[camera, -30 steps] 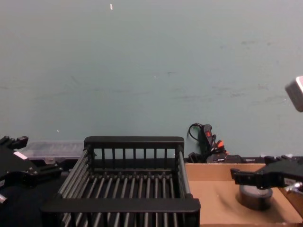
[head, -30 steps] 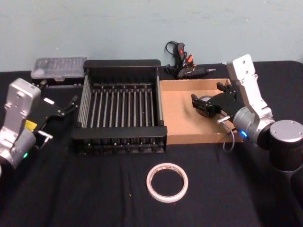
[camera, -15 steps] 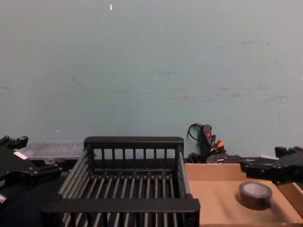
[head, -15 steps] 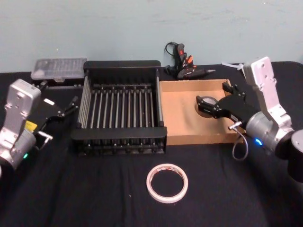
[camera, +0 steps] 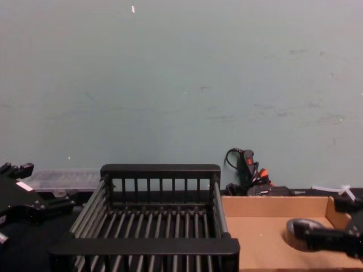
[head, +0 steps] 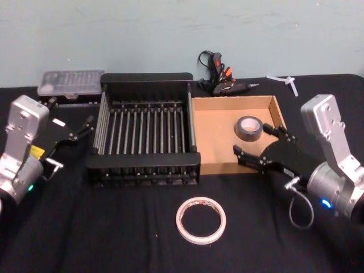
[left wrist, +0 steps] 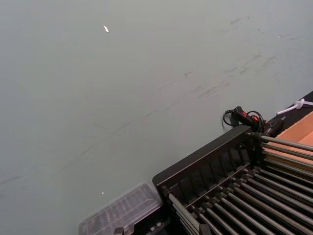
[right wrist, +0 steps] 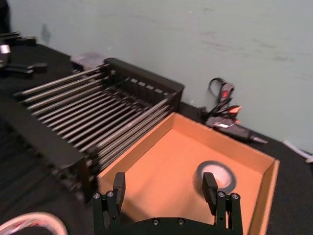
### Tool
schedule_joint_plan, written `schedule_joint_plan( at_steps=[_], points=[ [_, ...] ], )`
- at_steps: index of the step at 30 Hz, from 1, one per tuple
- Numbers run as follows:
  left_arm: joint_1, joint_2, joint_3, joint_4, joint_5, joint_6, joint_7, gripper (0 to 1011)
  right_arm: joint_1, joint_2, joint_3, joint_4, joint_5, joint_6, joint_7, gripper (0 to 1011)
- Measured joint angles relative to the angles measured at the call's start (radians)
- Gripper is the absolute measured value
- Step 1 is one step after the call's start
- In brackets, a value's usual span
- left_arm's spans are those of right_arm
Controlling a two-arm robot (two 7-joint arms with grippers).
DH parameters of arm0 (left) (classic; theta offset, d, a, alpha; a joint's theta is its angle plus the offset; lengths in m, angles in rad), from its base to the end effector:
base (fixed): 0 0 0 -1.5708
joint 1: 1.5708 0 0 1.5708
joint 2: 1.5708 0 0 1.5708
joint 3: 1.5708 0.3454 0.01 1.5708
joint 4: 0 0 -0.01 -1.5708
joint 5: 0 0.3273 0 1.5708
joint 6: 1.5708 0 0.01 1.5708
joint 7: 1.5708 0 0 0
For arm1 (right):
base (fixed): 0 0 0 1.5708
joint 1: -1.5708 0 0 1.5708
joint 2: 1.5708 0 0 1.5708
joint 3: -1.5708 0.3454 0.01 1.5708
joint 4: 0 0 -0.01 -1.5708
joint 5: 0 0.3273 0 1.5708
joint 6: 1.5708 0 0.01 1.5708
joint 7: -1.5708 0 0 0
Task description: Pick up the white tape and place it into the black box , Pick up the silver tape and place it into the brown box.
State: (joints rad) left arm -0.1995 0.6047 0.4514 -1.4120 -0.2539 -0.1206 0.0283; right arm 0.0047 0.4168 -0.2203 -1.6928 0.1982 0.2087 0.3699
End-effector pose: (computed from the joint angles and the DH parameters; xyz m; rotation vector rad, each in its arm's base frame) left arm 0.3846 0.1093 -0.3505 0.3044 -0.2851 1.2479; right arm 0.3391 -0.0585 -0.3184 -0.2862 -0.0035 -0.9691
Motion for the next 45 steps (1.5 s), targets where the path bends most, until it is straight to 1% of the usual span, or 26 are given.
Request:
schedule_joint_plan(
  at_steps=[5,9,15,23,31,45],
  points=[
    [0.0,0.0,0.0,0.0,0.0,0.0,0.0,1001,-0.038,0.026,-0.011,-0.032,0.011,0.003,0.007,1002],
    [0.0,0.0,0.0,0.0,0.0,0.0,0.0,1001,-0.067,0.048,-0.031,-0.049,0.012,0.001,0.01,1002],
    [0.0,0.0,0.0,0.0,0.0,0.0,0.0,1001,-0.09,0.063,-0.061,-0.056,0.006,0.001,0.01,1002],
    [0.0,0.0,0.0,0.0,0.0,0.0,0.0,1001,-0.097,0.067,-0.097,-0.052,-0.007,0.014,0.012,1002],
    [0.0,0.0,0.0,0.0,0.0,0.0,0.0,1001,-0.087,0.059,-0.129,-0.033,-0.011,0.03,0.018,1002],
    [0.0,0.0,0.0,0.0,0.0,0.0,0.0,1001,-0.064,0.041,-0.167,0.005,-0.033,0.026,0.017,1002]
  ],
)
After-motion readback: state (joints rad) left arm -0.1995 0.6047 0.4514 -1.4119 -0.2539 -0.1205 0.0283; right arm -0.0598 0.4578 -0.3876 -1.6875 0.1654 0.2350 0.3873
